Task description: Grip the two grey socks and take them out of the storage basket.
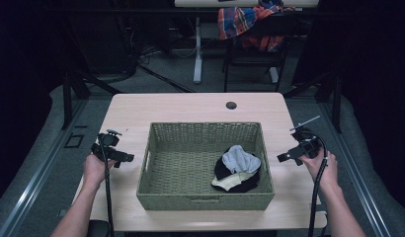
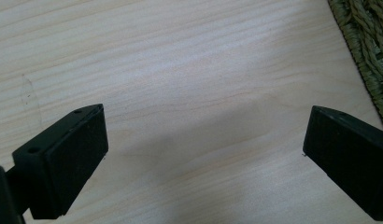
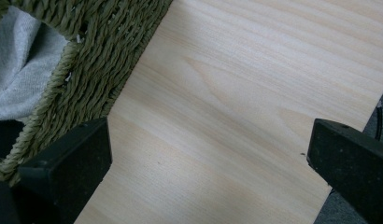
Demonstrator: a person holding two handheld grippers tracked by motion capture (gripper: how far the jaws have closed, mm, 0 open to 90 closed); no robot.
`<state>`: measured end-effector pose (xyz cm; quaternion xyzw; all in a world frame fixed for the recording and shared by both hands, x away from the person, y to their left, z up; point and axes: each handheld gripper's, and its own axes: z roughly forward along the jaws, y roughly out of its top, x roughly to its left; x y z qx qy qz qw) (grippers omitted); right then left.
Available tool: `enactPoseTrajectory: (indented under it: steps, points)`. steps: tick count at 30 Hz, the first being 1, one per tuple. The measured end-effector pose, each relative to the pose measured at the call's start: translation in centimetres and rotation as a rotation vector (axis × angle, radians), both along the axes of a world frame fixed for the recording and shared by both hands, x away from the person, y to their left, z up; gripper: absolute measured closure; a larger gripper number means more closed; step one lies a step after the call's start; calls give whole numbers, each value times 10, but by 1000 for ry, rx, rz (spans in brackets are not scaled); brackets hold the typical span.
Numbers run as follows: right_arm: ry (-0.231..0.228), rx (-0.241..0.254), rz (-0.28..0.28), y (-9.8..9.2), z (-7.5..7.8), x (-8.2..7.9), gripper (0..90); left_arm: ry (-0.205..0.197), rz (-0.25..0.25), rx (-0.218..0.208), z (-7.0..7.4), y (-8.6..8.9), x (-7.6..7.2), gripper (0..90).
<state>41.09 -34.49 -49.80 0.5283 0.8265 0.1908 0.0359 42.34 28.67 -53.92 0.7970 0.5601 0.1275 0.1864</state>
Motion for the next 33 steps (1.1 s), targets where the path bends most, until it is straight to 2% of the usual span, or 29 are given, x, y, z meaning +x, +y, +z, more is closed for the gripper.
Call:
enactPoseTrajectory:
  steps: [6, 7, 13, 14, 21, 22, 24, 27, 31, 33]
  points:
    - [-14, 17, 14, 1, -1, 0, 0, 1, -4, -7, -1, 0, 1, 1]
    - [-8, 7, 21, 1, -1, 1, 0, 2, -3, -10, -1, 0, 0, 1]
    - [-50, -3, 30, 2, 5, 4, 0, 5, 4, -10, -1, 3, -1, 1]
    - [-79, 17, 21, 2, 7, 3, 0, -4, 4, -12, 1, 3, -2, 1]
    - [-40, 5, 23, 2, 19, 5, 0, 0, -9, -7, -1, 0, 0, 1]
    - [-50, 25, 2, 5, 24, 5, 0, -3, -7, -6, 0, 0, -1, 1]
    - [-54, 36, 5, 6, 29, 5, 0, -2, -4, -5, 0, 1, -1, 1]
    - [-57, 28, 12, 6, 33, 6, 0, -1, -5, -4, 0, 1, -1, 1]
    - [-75, 50, -4, 9, 42, 5, 0, 1, -6, -4, 0, 0, -1, 1]
    - [-69, 48, 3, 9, 46, 5, 0, 0, -4, -4, 0, 1, -1, 1]
